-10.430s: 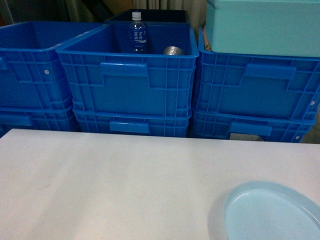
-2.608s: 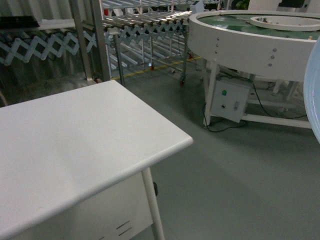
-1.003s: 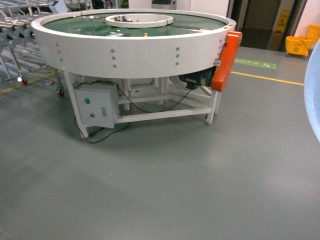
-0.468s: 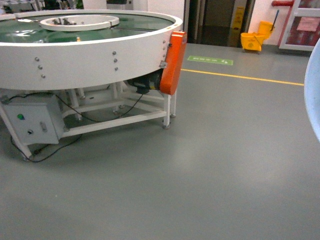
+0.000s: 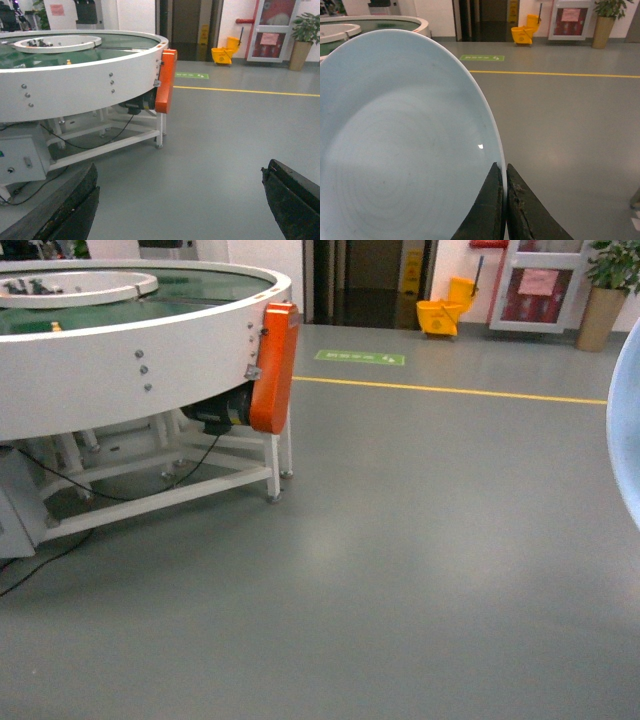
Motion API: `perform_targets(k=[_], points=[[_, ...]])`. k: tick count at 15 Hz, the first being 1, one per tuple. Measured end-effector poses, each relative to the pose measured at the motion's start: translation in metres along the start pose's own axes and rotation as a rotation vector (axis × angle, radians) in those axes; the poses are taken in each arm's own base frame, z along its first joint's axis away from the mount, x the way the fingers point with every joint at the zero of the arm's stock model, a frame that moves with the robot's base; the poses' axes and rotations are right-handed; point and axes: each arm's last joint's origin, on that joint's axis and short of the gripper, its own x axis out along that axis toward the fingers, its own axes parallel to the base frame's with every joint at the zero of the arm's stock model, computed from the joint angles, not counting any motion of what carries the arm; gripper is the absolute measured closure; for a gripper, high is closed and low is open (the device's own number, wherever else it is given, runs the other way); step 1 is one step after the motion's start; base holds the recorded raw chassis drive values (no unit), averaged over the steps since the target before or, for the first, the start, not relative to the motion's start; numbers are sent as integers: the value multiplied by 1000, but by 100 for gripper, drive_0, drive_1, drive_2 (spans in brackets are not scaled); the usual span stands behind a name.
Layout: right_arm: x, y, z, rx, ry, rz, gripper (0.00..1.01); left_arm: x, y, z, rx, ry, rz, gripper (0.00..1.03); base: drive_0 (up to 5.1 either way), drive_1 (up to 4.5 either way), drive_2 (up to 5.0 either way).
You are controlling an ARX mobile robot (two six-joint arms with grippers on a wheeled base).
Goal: Place blue tray on left shelf second layer neatly
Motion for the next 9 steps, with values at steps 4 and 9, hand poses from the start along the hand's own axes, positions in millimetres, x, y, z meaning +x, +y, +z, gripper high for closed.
perform_targets(k=[4,9], points=[[0,0,0,0,2,-1,99,0,0,0,0,0,-1,5,-151,-151,-151],[0,0,0,1,1,-1,99,0,0,0,0,0,-1,5,-149,-149,-149]])
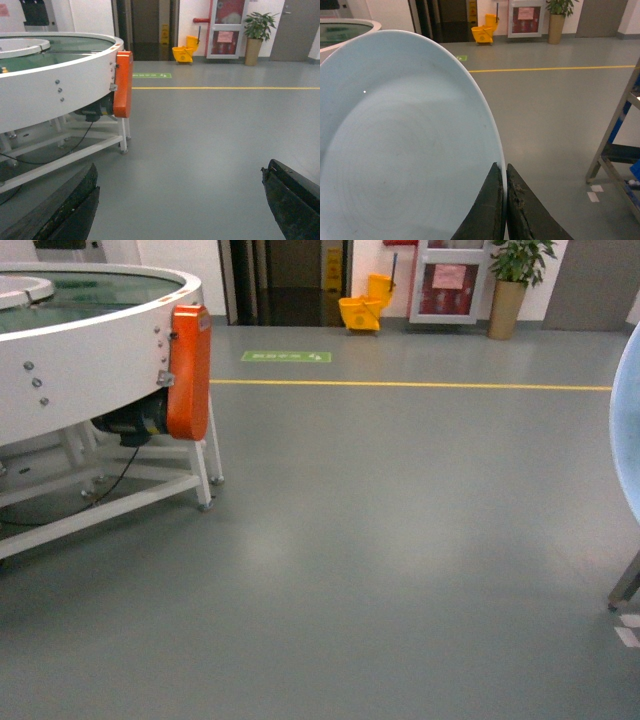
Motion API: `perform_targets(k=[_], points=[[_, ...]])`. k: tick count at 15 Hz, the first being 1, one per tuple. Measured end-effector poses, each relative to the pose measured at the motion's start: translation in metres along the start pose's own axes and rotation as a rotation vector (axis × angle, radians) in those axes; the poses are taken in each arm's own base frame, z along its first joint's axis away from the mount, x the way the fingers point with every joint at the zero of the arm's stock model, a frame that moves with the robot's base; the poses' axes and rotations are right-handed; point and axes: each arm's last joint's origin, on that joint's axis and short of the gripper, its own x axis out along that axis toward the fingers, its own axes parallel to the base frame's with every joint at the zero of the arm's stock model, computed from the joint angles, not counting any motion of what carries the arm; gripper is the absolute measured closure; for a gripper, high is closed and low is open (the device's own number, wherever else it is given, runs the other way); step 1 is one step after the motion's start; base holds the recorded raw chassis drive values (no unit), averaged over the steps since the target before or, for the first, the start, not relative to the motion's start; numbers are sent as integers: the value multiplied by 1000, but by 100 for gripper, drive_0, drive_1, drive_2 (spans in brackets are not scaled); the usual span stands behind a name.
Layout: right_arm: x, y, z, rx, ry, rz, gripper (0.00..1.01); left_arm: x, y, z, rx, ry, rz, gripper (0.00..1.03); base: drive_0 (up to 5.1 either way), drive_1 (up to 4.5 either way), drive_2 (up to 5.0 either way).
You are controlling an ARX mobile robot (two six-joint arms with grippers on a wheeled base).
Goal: Place blue tray on left shelf second layer neatly
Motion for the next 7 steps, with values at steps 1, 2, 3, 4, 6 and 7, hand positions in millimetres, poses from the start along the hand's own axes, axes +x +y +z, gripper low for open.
perform_targets(k=[1,2,3,4,6,7], points=[[0,0,0,0,0,0,99,0,0,0,0,0,0,5,-143,-143,-143],[0,0,0,0,0,0,99,0,0,0,0,0,0,5,-152,-152,-152],[0,0,0,0,1,0,99,0,0,0,0,0,0,5,-143,-143,-143],[0,0,0,-1,-1,0,99,0,0,0,0,0,0,5,-143,-143,-143],[0,0,0,0,-1,0,99,0,0,0,0,0,0,5,-155,-155,-155],[0,0,0,0,0,0,99,0,0,0,0,0,0,5,-167,-167,-167]])
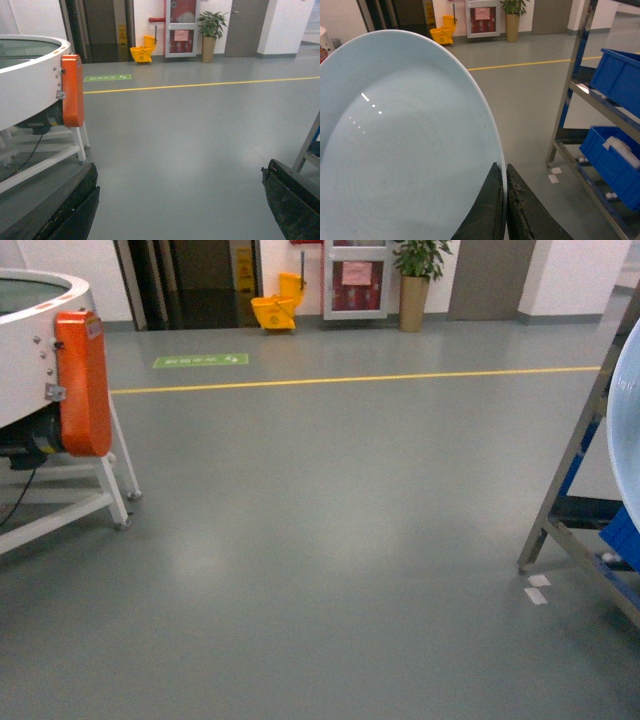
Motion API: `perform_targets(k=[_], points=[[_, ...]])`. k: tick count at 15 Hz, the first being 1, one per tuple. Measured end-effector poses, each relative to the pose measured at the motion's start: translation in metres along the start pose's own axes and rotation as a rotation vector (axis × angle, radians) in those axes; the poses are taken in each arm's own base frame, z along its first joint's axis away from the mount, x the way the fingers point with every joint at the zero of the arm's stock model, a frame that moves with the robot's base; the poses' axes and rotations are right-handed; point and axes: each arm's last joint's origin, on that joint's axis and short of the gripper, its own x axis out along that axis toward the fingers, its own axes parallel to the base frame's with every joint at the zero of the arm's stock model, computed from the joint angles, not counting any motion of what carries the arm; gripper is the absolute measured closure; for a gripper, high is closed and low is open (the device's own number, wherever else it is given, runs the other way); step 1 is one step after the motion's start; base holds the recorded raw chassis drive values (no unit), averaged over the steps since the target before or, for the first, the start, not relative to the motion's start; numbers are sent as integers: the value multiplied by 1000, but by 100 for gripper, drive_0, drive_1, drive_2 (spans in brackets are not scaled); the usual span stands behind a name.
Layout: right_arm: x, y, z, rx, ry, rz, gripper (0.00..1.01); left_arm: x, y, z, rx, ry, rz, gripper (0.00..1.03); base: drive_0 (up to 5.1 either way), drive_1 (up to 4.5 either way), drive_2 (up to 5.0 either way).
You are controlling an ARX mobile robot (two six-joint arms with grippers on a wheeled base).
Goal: Place blue tray on left shelf second layer neatly
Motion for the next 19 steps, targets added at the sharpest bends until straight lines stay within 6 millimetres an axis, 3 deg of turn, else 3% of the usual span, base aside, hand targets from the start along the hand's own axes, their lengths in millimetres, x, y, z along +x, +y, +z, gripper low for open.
perform_targets(k=[19], points=[[0,0,0,0,0,0,99,0,0,0,0,-2,0,5,-152,-131,-173]])
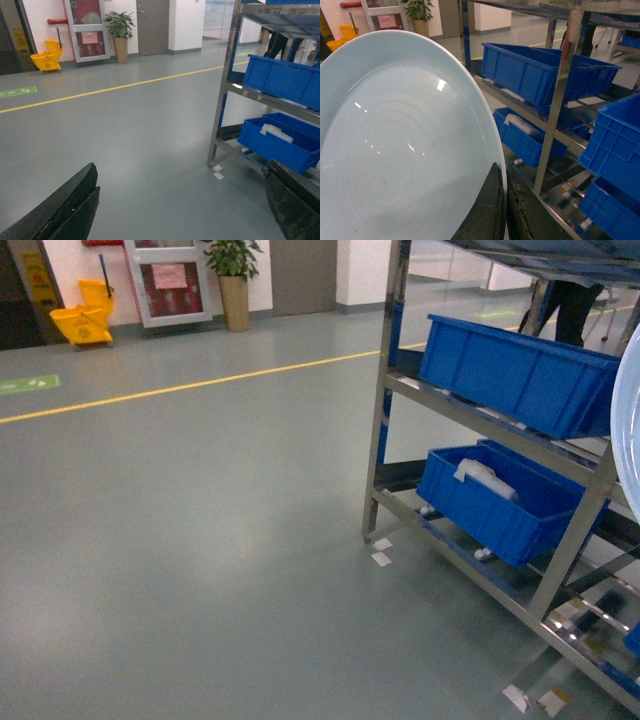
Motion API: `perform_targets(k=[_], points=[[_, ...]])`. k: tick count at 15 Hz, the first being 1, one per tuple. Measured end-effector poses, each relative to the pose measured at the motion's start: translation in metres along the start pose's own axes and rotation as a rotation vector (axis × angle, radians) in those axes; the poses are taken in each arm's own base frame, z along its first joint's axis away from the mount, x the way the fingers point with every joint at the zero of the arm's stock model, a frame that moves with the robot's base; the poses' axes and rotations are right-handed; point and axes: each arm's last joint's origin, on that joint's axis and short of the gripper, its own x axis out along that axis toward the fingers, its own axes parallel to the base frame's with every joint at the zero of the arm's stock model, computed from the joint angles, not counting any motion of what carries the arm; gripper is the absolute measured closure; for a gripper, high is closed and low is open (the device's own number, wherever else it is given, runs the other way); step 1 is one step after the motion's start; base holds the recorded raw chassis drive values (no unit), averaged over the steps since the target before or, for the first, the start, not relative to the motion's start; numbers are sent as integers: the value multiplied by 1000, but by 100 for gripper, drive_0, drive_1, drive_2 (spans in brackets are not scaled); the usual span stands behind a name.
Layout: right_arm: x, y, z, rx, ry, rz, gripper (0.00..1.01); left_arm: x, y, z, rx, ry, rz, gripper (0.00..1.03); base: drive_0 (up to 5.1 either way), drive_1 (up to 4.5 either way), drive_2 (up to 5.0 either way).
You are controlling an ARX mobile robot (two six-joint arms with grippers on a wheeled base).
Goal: Place blue tray on left shelf second layer neatly
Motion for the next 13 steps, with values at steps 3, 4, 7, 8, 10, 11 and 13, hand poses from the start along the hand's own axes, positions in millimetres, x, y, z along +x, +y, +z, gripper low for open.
perform_targets(k=[3,4,7,8,10,11,13], points=[[0,0,0,-1,-3,0,99,0,0,0,0,3,0,5,-166,229,-561],[0,0,0,-1,-4,0,99,0,0,0,0,3,0,5,-168,226,-562],[0,0,0,0,-1,0,99,0,0,0,0,4,0,5,-159,235,-553],[0,0,1,-1,-5,0,99,0,0,0,0,1,0,5,-152,242,-546],[0,0,1,-1,-6,1,99,0,0,0,0,0,0,5,-152,242,-546],[1,0,0,1,5,2,99,0,0,-1,0,11,0,5,-152,242,-546],[0,0,0,0,-1,2,99,0,0,0,0,3,0,5,-152,242,-546]])
